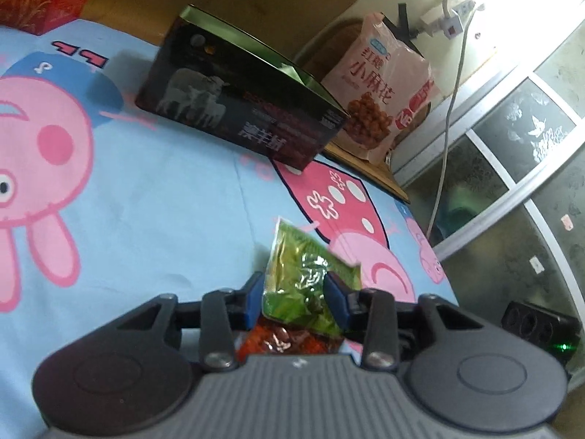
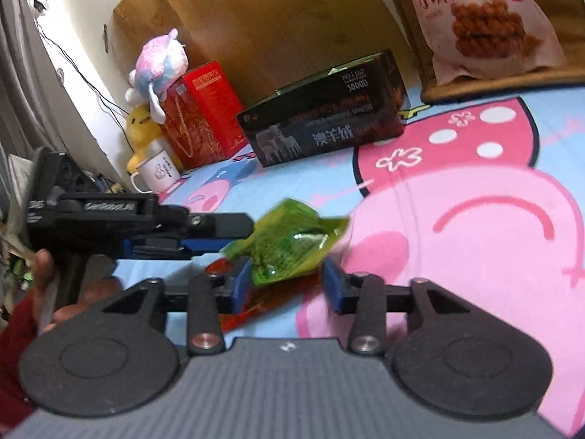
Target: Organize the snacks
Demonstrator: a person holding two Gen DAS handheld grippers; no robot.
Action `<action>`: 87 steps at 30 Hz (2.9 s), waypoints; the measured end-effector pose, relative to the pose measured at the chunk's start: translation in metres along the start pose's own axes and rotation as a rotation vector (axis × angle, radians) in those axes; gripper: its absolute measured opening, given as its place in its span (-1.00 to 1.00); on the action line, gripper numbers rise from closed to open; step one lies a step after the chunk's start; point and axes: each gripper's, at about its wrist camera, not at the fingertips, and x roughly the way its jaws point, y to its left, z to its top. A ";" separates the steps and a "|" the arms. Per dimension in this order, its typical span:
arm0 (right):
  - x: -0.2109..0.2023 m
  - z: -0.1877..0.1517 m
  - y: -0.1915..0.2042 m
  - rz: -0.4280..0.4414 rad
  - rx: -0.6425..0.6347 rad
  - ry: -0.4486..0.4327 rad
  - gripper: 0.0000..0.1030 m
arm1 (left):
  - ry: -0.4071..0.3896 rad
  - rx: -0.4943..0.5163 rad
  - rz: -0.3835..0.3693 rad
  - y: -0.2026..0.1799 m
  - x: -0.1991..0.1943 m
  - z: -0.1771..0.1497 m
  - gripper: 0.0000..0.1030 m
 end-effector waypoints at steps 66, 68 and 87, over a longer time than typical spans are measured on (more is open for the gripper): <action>0.070 0.045 -0.036 0.123 0.353 0.113 -0.51 | -0.092 -0.123 -0.001 0.053 -0.011 0.008 -0.84; 0.071 0.044 -0.033 0.112 0.320 0.097 -0.57 | -0.092 -0.123 -0.002 0.053 -0.011 0.008 -0.84; 0.043 0.065 0.011 0.117 0.074 -0.099 -0.81 | -0.172 -0.060 -0.013 0.027 -0.030 0.032 -0.85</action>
